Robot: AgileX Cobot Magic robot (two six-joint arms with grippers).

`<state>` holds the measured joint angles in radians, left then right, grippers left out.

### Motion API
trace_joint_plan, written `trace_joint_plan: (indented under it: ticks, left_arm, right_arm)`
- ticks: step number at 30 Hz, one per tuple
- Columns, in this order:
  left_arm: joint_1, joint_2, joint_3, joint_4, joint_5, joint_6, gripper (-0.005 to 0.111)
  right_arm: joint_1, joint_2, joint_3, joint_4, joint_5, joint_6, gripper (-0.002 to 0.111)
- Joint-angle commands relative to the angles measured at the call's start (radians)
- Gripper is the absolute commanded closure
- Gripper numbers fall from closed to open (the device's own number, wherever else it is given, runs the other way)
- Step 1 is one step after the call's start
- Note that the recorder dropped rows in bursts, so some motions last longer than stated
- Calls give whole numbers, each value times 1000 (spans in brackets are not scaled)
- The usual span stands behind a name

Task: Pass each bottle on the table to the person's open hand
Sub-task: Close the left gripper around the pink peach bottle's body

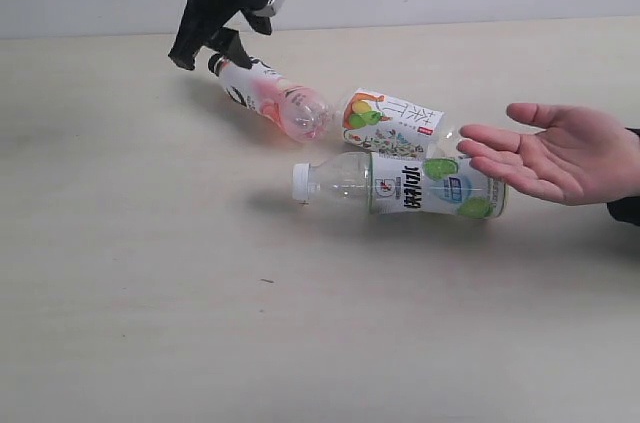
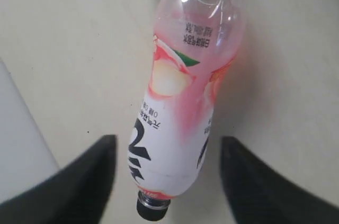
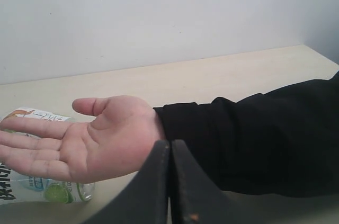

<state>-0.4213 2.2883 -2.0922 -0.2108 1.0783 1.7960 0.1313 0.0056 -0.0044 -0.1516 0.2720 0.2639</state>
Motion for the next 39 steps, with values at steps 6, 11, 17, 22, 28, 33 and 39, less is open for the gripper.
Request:
trace_joint_plan:
  ticks: [6, 11, 17, 22, 28, 33, 39]
  left_arm:
    - [-2, 64, -5, -41, -93, 17, 16]
    - [-2, 100, -5, -39, -133, 17, 16]
    - [-4, 133, -5, -39, -157, 35, 16]
    - [-7, 150, -5, -39, -186, 35, 16]
    - [-8, 179, -5, -41, -207, 35, 16]
    - [-8, 198, -5, -41, -229, 35, 16]
    - [-8, 198, -5, -41, -222, 35, 39]
  right_arm:
    - [2, -6, 4, -4, -8, 0, 108]
    - [2, -6, 4, -4, -8, 0, 108]
    - [2, -6, 4, -4, -8, 0, 108]
    - [2, -6, 4, -4, -8, 0, 108]
    - [2, -6, 4, -4, -8, 0, 108]
    - [2, -6, 4, -4, -8, 0, 108]
    - [2, -6, 4, -4, -8, 0, 108]
